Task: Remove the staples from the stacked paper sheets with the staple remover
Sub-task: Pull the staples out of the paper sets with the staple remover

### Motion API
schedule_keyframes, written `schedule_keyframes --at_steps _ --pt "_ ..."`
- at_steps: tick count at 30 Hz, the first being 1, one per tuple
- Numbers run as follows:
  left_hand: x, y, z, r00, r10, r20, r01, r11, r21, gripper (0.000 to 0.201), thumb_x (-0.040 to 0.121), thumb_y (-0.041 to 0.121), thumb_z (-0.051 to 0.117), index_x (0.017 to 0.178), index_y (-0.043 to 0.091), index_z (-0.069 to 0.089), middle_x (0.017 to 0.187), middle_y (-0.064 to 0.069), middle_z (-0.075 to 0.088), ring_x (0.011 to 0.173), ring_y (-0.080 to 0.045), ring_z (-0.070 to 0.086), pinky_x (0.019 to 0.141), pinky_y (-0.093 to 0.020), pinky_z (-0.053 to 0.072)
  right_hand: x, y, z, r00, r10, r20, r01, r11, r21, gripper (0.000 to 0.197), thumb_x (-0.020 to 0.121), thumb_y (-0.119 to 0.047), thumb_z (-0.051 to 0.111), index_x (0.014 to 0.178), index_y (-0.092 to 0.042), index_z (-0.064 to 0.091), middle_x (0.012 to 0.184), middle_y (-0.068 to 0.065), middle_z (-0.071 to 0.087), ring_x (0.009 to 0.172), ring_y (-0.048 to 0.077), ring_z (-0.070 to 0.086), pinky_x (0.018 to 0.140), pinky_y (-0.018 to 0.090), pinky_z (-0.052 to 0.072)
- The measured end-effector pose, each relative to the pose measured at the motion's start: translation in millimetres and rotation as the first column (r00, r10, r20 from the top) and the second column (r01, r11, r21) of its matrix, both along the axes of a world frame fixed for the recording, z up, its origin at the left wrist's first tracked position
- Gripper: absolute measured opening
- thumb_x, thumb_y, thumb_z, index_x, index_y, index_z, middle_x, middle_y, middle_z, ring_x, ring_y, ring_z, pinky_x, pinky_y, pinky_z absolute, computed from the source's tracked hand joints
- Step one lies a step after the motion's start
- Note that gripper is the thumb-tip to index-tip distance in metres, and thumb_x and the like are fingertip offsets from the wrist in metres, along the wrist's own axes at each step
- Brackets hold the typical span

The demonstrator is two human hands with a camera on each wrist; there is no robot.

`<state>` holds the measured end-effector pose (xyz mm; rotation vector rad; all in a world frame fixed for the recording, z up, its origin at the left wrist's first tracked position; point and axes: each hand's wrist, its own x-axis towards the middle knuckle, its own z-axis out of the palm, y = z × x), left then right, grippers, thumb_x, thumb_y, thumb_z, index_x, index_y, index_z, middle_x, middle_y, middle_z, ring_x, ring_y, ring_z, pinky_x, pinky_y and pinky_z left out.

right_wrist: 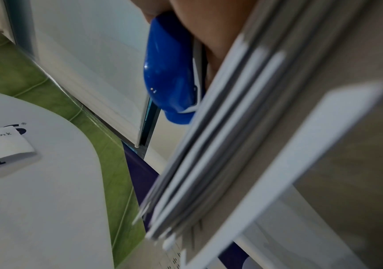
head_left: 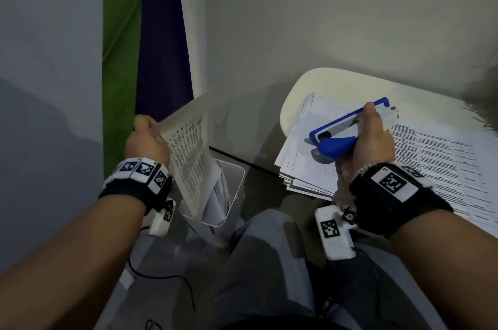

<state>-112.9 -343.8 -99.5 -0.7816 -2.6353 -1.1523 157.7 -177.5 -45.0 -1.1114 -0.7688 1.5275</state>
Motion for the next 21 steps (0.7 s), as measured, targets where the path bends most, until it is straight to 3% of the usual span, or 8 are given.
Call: schedule_keyframes --at_steps 2,5,8,10,13,16,21 --pt "2.5 -2.6 -11.5 0.999 0.016 0.042 -0.016 1.000 0.009 0.019 0.092 -0.002 0.032 0.105 0.001 0.046 0.077 -0.012 0.051 0.068 -0.030 0.053 0.055 -0.034 0.039 -0.2 -0.4 -0.9 1.000 0.002 -0.003 -0.002 1.000 0.003 0.025 0.086 -0.043 0.061 0.090 -0.019 0.058 0.080 0.002 0.064 0.084 0.031 0.069 0.078 0.056 0.056" --pt "4.7 -4.5 -15.7 0.995 0.050 0.087 -0.054 0.998 0.044 0.020 0.093 -0.001 0.031 0.108 -0.005 0.045 0.095 -0.024 0.059 0.074 -0.029 0.052 0.059 -0.033 0.036 -0.3 -0.5 -2.8 1.000 0.000 -0.011 0.000 1.000 0.013 0.024 0.086 -0.042 0.061 0.092 -0.019 0.059 0.083 0.004 0.065 0.087 0.032 0.070 0.077 0.064 0.052" --pt "0.6 -5.9 -9.4 0.990 0.091 0.105 -0.099 0.993 0.070 0.022 0.095 0.001 0.031 0.111 -0.005 0.044 0.105 -0.027 0.059 0.085 -0.037 0.057 0.064 -0.034 0.037 0.1 0.8 -4.4 1.000 -0.001 -0.015 0.002 1.000 0.027 0.024 0.084 -0.042 0.062 0.092 -0.019 0.060 0.083 0.004 0.065 0.093 0.036 0.068 0.077 0.067 0.051" --pt "-5.5 -7.7 -4.2 0.984 0.140 0.112 -0.148 0.987 0.063 0.022 0.094 0.001 0.031 0.110 -0.005 0.045 0.106 -0.027 0.058 0.089 -0.039 0.056 0.067 -0.035 0.037 0.6 1.7 -5.6 1.000 -0.002 -0.028 0.003 0.999 0.033 0.023 0.086 -0.041 0.061 0.093 -0.019 0.059 0.083 0.004 0.064 0.094 0.036 0.068 0.078 0.066 0.051" --pt "-15.8 -13.4 1.7 0.978 0.176 0.114 -0.178 0.984 0.003 0.023 0.091 -0.002 0.032 0.109 -0.004 0.045 0.108 -0.027 0.057 0.093 -0.039 0.056 0.071 -0.037 0.038 0.9 1.8 -6.6 0.999 -0.006 -0.032 0.007 0.999 0.035 0.021 0.089 -0.039 0.060 0.093 -0.019 0.059 0.081 0.002 0.064 0.082 0.028 0.069 0.079 0.060 0.054" --pt "-26.9 -22.2 9.3 0.962 0.230 0.146 -0.222 0.973 -0.067 0.025 0.090 -0.003 0.034 0.113 -0.002 0.043 0.112 -0.027 0.055 0.098 -0.041 0.055 0.081 -0.043 0.043 0.7 2.6 -7.8 0.999 -0.004 -0.041 0.006 0.999 0.045 0.019 0.088 -0.039 0.061 0.091 -0.020 0.059 0.079 0.002 0.064 0.080 0.028 0.068 0.080 0.062 0.053" --pt "-33.4 -26.1 16.4 0.957 0.256 0.133 -0.251 0.966 -0.054 0.026 0.089 -0.002 0.035 0.115 -0.004 0.041 0.115 -0.027 0.055 0.101 -0.042 0.054 0.084 -0.044 0.043 0.7 3.1 -8.8 0.999 -0.001 -0.045 0.003 0.999 0.052 0.017 0.090 -0.037 0.059 0.091 -0.020 0.059 0.079 0.001 0.064 0.076 0.024 0.067 0.081 0.060 0.053"
